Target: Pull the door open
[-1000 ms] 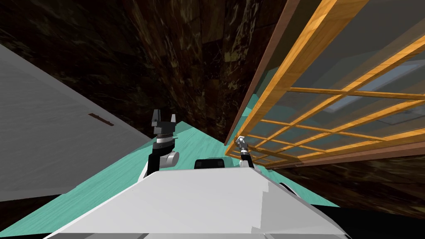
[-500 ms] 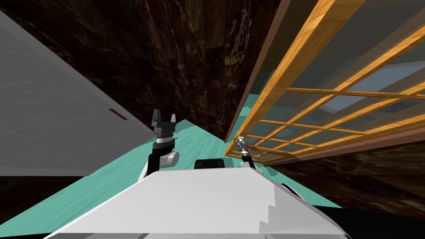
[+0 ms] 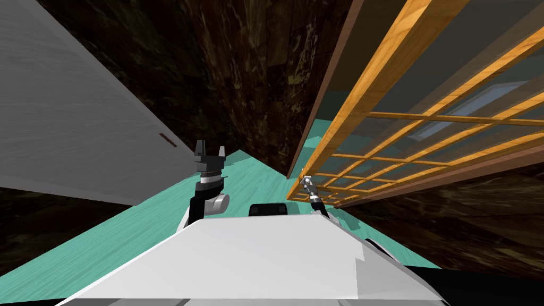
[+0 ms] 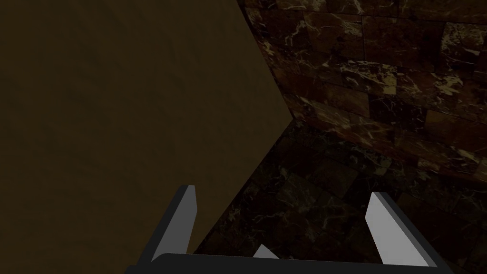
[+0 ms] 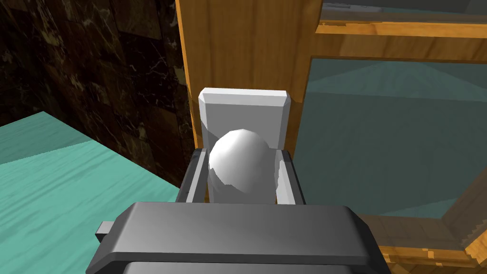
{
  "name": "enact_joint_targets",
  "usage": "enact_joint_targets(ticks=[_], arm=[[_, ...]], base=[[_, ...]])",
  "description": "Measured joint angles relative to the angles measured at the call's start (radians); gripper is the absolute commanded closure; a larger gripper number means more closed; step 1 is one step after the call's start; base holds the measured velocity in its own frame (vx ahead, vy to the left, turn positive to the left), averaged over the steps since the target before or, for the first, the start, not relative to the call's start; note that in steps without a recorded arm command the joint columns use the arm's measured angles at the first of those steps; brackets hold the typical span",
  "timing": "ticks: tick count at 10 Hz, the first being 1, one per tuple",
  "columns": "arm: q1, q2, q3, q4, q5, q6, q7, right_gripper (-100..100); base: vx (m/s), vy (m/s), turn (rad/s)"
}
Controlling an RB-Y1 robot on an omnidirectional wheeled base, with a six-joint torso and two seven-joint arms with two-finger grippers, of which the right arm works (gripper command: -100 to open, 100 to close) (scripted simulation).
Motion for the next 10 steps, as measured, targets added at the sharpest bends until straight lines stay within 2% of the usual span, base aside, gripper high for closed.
enact_joint_targets(ticks=[1, 2, 5, 8, 9, 10], arm=[[0.007, -0.008, 0.013, -0.002, 0.008, -0.01, -0.013, 100], [0.011, -0.007, 0.018, 0.0, 0.01, -0.01, -0.015, 100], [0.025, -0.032, 0.04, 0.005, 0.022, -0.048, -0.043, 100], [0.051, -0.062, 0.073, 0.001, 0.039, -0.088, -0.076, 100], [0.055, -0.067, 0.082, 0.009, 0.044, -0.103, -0.086, 100], [0.057, -0.066, 0.085, 0.013, 0.046, -0.104, -0.088, 100]], base=[[-0.099, -0.015, 0.023], [-0.152, -0.019, 0.144], [-0.227, -0.052, 0.123], [-0.245, -0.062, 0.112], [-0.094, -0.023, 0.014], [-0.17, -0.061, 0.152]])
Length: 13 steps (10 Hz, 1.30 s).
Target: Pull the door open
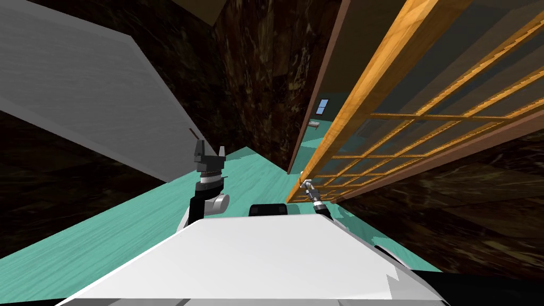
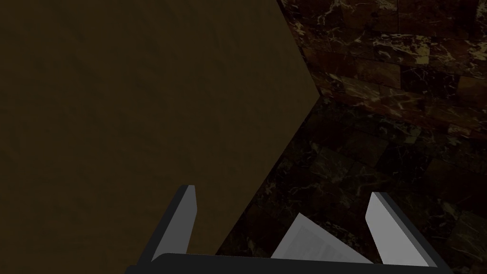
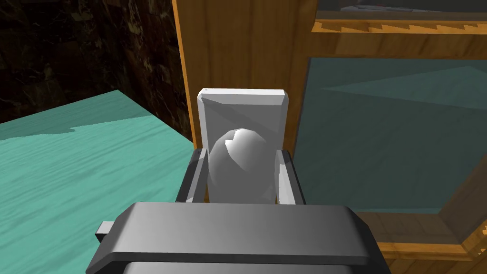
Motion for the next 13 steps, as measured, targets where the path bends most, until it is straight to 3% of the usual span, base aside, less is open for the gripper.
enact_joint_targets(ticks=[9, 13], arm=[[0.013, -0.034, 0.039, 0.038, 0.015, -0.081, -0.044, 100], [0.017, -0.042, 0.049, 0.051, 0.017, -0.098, -0.055, 100]], base=[[-0.214, -0.068, 0.146], [-0.16, -0.053, 0.125]])
